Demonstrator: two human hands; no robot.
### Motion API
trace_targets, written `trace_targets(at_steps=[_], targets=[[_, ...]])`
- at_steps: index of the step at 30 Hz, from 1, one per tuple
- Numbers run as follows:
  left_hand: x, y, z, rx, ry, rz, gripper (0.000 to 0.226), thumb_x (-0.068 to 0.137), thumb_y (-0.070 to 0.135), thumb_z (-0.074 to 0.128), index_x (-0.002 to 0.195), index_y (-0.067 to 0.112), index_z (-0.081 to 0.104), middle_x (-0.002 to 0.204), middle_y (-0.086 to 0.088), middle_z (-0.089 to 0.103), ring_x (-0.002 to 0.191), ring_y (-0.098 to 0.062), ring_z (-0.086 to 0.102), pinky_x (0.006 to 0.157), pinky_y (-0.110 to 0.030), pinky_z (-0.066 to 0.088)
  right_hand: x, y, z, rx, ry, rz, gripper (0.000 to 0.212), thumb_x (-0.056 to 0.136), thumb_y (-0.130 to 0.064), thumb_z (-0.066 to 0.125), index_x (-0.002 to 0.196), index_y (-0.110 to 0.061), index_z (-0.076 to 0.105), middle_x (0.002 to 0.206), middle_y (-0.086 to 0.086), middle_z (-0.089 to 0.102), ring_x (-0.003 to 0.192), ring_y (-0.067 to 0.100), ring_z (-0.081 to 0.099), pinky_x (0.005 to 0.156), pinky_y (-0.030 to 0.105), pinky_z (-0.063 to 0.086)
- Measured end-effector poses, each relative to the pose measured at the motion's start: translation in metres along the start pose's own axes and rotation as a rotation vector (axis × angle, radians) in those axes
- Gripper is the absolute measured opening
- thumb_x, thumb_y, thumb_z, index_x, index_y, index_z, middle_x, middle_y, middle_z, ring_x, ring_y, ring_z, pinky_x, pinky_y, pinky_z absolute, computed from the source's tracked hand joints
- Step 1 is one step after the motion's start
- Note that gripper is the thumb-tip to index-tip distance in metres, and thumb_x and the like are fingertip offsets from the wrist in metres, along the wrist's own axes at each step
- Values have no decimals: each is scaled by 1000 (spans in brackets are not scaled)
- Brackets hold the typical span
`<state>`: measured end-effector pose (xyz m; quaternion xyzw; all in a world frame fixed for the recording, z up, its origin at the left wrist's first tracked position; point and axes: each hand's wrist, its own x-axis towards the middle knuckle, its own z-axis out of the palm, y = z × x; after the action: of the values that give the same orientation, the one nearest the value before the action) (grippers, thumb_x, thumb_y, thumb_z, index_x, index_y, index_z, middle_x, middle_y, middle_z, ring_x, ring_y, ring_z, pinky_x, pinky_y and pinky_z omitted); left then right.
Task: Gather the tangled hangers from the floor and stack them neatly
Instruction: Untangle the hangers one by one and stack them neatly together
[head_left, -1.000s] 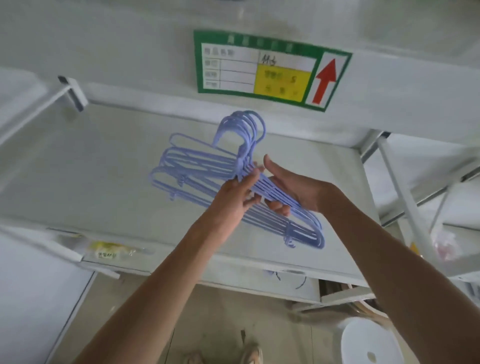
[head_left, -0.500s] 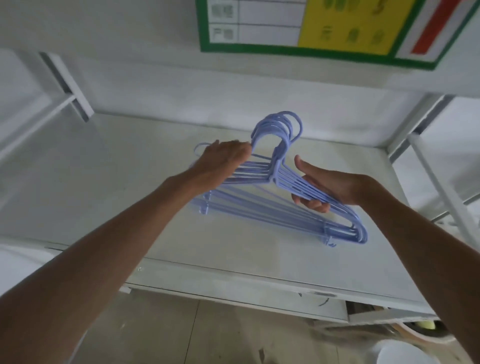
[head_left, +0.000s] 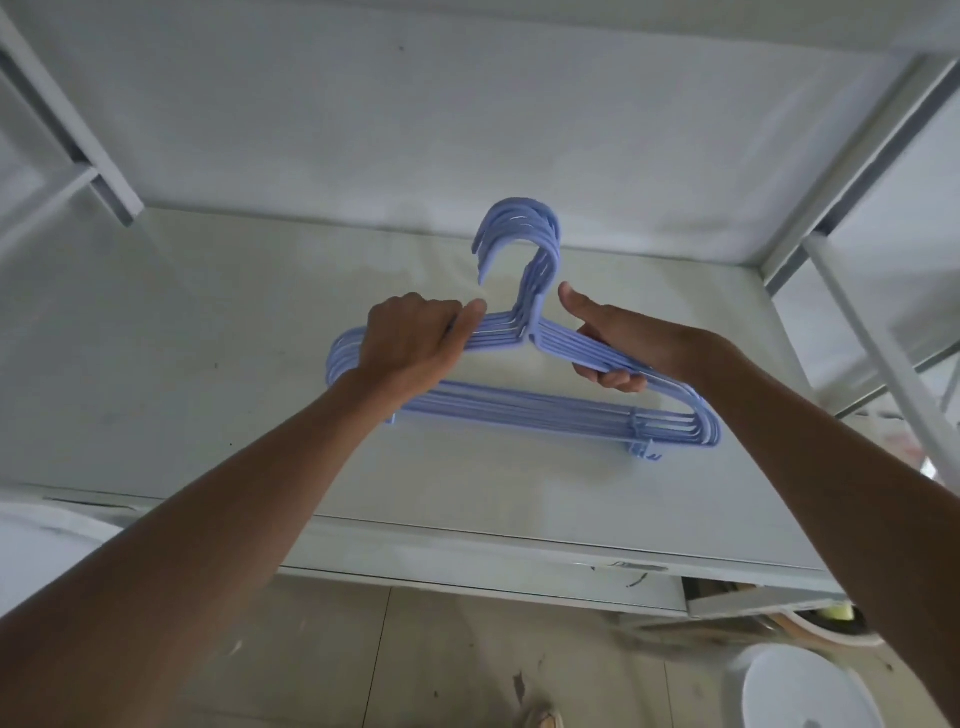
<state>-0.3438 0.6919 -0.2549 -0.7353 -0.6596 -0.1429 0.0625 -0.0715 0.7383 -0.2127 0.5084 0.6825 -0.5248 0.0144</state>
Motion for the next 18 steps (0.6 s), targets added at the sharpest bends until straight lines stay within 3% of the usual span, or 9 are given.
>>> trace_targets(at_steps=[3,5,7,8,9,10,12,15,18], targets=[[2,2,-5,-42,61,-15,78,101,57,7,74,17,68,55,-3,49,57,-30,46,60,-33,31,3,-6,-6,-49,77,-29,96,73,-103,26,56,-12,54,51,11,43,40,20,33,40,24,35],[5,6,-9,-50,168,-8,73,105,51,14,65,15,64,49,-2,44,50,-30,47,57,-32,30,4,-12,-12,-71,118,-29,96,72,-103,25,53,-14,54,51,12,44,39,20,34,41,23,34],[5,10,-7,-51,134,-15,75,104,53,8,64,16,59,49,1,39,51,-28,44,56,-32,29,4,-11,-11,-84,156,-15,99,74,-102,19,54,-13,57,49,14,44,38,22,36,43,24,37],[3,11,-3,-24,92,-5,77,103,53,4,70,15,63,52,-1,43,53,-27,42,57,-33,29,6,-9,-6,-132,194,-10,100,78,-98,16,61,-11,62,49,12,46,37,23,39,45,25,39],[0,11,1,15,70,27,76,103,49,5,81,14,69,57,-6,52,56,-28,43,57,-33,29,8,-3,1,-255,262,-11,96,85,-89,17,80,-8,68,54,8,50,41,24,45,51,27,41],[-3,10,5,60,67,72,67,104,42,12,97,12,71,65,-11,62,59,-31,48,57,-34,29,10,2,8,-443,373,-20,78,93,-72,22,110,-11,68,63,4,53,52,25,54,59,31,43],[-6,6,8,128,39,143,38,103,21,33,122,10,64,84,-18,71,70,-38,60,59,-36,34,12,7,20,-696,624,-12,49,102,-41,30,148,-28,42,80,5,49,81,32,58,70,41,42],[3,6,8,66,3,117,29,102,17,44,125,11,60,92,-21,72,77,-44,65,62,-40,41,16,1,27,-641,729,8,64,101,-24,46,158,-32,18,102,13,61,94,38,59,68,42,39],[14,4,11,-127,17,28,43,107,47,26,106,23,62,89,-14,73,83,-42,66,75,-43,47,24,3,28,-611,777,15,68,100,-24,50,158,-33,16,108,12,64,95,40,61,70,41,38]])
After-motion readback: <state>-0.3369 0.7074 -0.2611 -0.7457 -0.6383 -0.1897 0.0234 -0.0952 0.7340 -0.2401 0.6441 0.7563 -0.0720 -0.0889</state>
